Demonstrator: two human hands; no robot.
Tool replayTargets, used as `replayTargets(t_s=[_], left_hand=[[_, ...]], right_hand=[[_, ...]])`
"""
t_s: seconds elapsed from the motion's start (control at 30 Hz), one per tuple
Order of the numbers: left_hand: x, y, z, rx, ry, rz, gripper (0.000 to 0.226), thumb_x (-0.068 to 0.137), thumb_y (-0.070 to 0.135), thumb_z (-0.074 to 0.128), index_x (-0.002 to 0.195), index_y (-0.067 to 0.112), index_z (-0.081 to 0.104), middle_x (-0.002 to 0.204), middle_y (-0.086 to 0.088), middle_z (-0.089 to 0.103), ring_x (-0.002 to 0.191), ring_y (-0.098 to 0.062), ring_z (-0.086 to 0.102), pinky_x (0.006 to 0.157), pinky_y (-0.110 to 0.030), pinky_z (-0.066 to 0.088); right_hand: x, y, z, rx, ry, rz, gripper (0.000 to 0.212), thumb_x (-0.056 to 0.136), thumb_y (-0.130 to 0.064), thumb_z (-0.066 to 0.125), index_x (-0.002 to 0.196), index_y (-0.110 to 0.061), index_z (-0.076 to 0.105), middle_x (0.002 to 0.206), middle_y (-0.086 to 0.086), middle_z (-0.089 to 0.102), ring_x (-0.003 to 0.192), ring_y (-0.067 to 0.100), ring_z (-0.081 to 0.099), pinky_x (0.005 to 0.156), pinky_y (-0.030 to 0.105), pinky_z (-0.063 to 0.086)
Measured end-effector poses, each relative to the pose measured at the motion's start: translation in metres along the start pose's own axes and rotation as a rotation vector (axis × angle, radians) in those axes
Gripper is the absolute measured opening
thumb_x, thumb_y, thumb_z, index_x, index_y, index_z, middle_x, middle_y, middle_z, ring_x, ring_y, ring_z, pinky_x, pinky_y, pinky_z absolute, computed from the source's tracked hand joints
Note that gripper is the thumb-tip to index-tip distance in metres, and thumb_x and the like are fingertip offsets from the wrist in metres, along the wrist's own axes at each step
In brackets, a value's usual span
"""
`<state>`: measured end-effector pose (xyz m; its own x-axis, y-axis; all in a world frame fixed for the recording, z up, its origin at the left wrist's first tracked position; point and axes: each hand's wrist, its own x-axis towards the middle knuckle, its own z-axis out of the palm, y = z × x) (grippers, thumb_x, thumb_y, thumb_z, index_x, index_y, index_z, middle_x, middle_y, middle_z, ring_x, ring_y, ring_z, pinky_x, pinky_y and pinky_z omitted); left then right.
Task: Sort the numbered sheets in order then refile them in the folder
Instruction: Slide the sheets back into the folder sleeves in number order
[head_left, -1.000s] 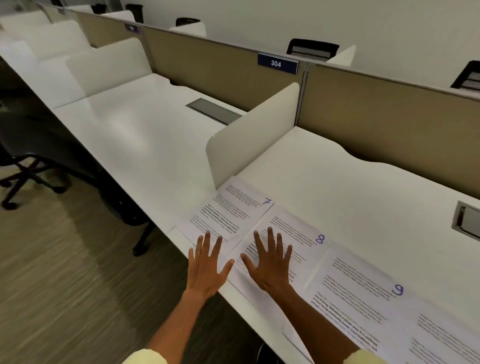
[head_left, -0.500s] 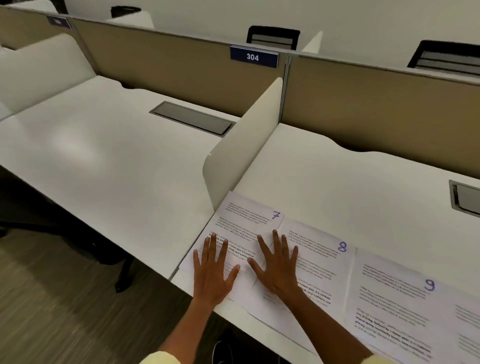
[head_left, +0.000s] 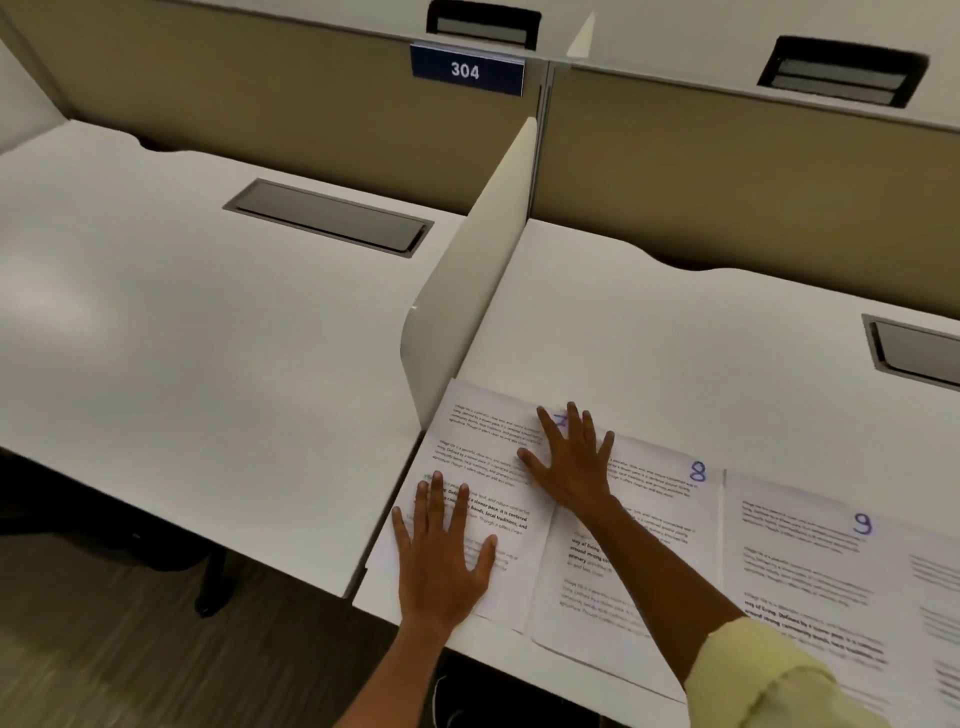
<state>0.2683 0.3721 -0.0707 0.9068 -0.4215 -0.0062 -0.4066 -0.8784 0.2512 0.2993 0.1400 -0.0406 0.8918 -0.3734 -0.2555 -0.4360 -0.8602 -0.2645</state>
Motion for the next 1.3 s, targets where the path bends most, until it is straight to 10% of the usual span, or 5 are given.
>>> replayTargets(t_s=[0.37, 0.57, 0.87, 1.13, 1.3], left_hand=[[0.003, 0.000, 0.002, 0.009, -0.011, 0.009, 0.081, 0.090, 0.065, 0.039, 0.156, 0.022, 0.020, 0.164, -0.010, 0.005, 0.151, -0.030, 0.004, 0.116, -0.062, 0.013], [0.003, -0.001, 0.002, 0.014, -0.011, 0.018, 0.081, 0.090, 0.065, 0.038, 0.155, 0.021, 0.021, 0.164, -0.011, 0.007, 0.151, -0.031, 0.005, 0.116, -0.063, 0.013], [0.002, -0.006, 0.002, -0.021, -0.013, 0.046, 0.080, 0.091, 0.065, 0.035, 0.156, 0.020, 0.020, 0.164, -0.011, 0.008, 0.151, -0.029, 0.006, 0.117, -0.062, 0.009], [0.002, -0.011, -0.004, -0.201, 0.024, -0.006, 0.078, 0.091, 0.066, 0.030, 0.155, 0.021, 0.022, 0.163, -0.010, 0.011, 0.151, -0.024, 0.006, 0.120, -0.058, 0.009], [0.007, 0.017, -0.030, -0.547, -0.017, -0.064, 0.080, 0.093, 0.060, 0.047, 0.156, 0.024, 0.012, 0.161, -0.007, 0.021, 0.149, -0.025, 0.018, 0.121, -0.049, 0.017]], right_hand=[[0.024, -0.001, -0.002, 0.364, 0.301, -0.023, 0.064, 0.091, -0.047, 0.064, 0.146, -0.021, 0.042, 0.123, 0.006, 0.060, 0.121, 0.026, 0.054, 0.116, 0.050, 0.027], [-0.001, -0.024, -0.016, 0.947, 0.344, 0.156, 0.081, 0.081, -0.037, 0.081, 0.146, -0.030, 0.034, 0.091, 0.003, 0.066, 0.076, 0.011, 0.060, 0.073, 0.021, 0.049], [-0.064, -0.033, 0.007, 0.921, 0.074, 0.183, 0.037, 0.089, -0.022, 0.074, 0.122, -0.010, 0.067, 0.111, 0.001, 0.070, 0.097, 0.015, 0.068, 0.076, 0.017, 0.054], [-0.100, -0.013, 0.014, 0.932, 0.177, 0.310, 0.022, 0.088, -0.026, 0.074, 0.099, -0.007, 0.071, 0.096, 0.006, 0.071, 0.090, 0.023, 0.068, 0.076, 0.032, 0.055], [-0.146, 0.027, -0.004, 1.104, 0.231, 0.315, 0.013, 0.089, -0.019, 0.074, 0.101, -0.014, 0.070, 0.090, -0.006, 0.071, 0.083, 0.012, 0.068, 0.064, 0.015, 0.051]])
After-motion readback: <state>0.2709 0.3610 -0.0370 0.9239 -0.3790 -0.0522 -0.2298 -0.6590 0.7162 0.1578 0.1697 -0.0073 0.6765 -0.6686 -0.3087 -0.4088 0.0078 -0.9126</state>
